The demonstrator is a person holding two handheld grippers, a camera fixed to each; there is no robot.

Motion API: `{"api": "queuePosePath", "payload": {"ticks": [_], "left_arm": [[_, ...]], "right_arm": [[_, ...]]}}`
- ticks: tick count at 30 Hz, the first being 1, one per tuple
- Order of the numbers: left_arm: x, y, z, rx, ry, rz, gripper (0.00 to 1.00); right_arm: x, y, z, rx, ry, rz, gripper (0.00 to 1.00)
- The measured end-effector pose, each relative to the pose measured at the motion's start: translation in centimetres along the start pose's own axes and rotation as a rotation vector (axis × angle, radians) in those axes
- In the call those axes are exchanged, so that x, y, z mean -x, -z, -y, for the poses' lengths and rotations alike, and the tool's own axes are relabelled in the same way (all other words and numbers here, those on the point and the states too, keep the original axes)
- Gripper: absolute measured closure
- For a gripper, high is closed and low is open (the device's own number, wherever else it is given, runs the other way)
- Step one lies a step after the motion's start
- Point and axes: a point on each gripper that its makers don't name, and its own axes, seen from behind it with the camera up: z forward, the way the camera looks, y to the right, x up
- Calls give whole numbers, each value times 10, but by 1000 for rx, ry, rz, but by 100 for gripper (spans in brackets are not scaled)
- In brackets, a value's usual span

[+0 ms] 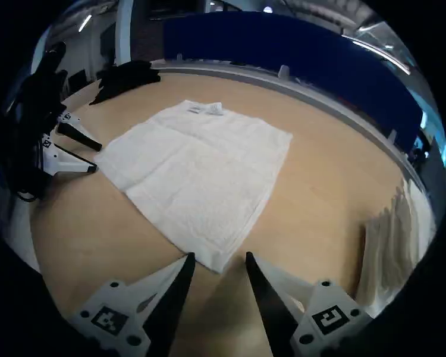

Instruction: Fold towel

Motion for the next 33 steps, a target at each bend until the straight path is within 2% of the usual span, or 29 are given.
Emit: {"api": "queuePosePath", "payload": {"ticks": [3,8,11,22,26,33], "left_arm": [[1,-1,2,-13,-9,3,32],[1,0,1,-19,-13,11,40],[1,0,1,-20,-13,17,43],[2,0,-1,-21,-14,34,52],[3,1,0,-27,-10,37,67],[3,2,1,-43,-4,42,80]], "right_arm": [[0,-1,3,-16,-7,5,46],[1,-1,6,-27,-11,6,50],[0,0,8,-35,-14,5,55],[0,1,9,-34,-22,10,65],[0,2,8,-33,-22,11,68],[-3,2,6,-24,-16,8,79]]}}
